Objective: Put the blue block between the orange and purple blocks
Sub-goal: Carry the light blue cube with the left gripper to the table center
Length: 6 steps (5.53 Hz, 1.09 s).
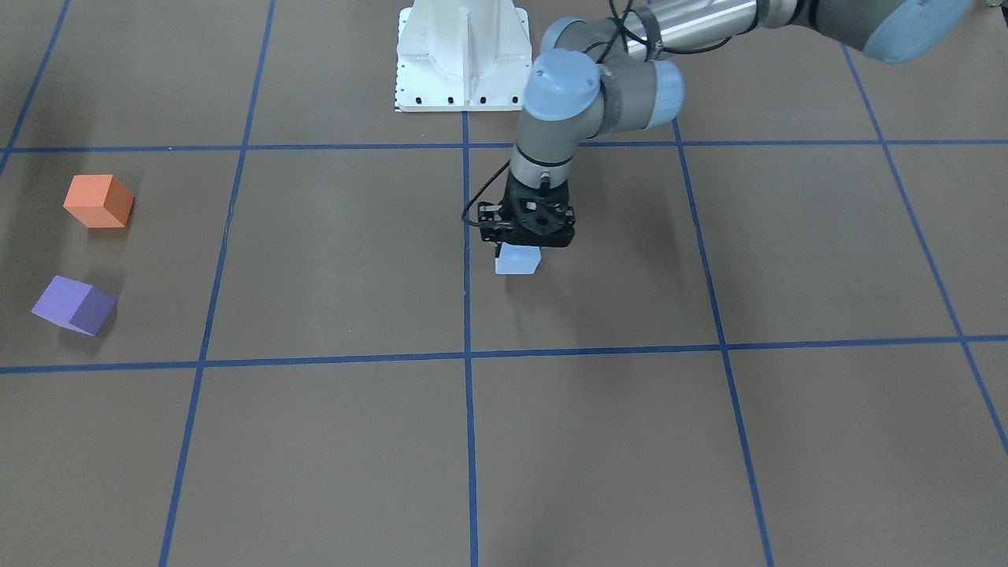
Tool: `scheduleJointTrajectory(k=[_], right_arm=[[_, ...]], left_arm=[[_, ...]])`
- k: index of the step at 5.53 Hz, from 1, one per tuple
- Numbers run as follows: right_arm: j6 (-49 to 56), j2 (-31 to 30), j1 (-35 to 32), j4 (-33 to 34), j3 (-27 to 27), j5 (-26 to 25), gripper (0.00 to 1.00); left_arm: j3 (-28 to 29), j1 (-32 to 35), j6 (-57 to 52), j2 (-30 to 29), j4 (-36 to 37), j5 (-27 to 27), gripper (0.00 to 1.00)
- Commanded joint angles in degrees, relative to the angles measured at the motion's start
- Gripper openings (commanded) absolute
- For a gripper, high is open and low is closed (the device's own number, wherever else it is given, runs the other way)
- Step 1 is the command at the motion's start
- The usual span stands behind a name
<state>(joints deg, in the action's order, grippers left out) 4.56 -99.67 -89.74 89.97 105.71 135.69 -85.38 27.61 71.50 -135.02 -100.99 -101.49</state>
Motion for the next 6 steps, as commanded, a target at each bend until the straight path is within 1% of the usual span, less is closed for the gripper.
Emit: scheduleJointTrajectory(k=[1, 2, 3, 4, 5, 6], right_arm=[[-0.2, -0.1, 0.0, -1.7, -0.1, 0.0, 1.00], [-0.4, -0.2, 0.0, -3.0, -0.5, 0.9, 1.00], [-0.3, 0.7, -0.1, -3.8, 0.5, 2.5, 1.00], [-0.2, 2.1, -0.1, -4.6, 3.6, 2.7, 1.00], [-1.6, 3.2, -0.1, -4.7, 7.6, 3.3, 1.00], [-8.6, 5.5, 1.7, -6.5, 9.1, 5.8, 1.00]], left_arm=[[6.0, -1.6, 0.2, -5.1, -0.3, 1.3, 0.20], [6.1, -1.7, 0.1, -4.9, -0.3, 1.9, 0.76], [5.5, -1.9, 0.0, -5.0, -0.2, 4.9, 0.99], [1.1, -0.1, -0.5, -4.6, 0.3, 4.3, 0.99], [-2.5, 4.3, -4.8, -1.8, 0.4, 0.3, 0.95], [-5.7, 9.9, -13.4, 2.5, 1.6, -5.2, 0.80]])
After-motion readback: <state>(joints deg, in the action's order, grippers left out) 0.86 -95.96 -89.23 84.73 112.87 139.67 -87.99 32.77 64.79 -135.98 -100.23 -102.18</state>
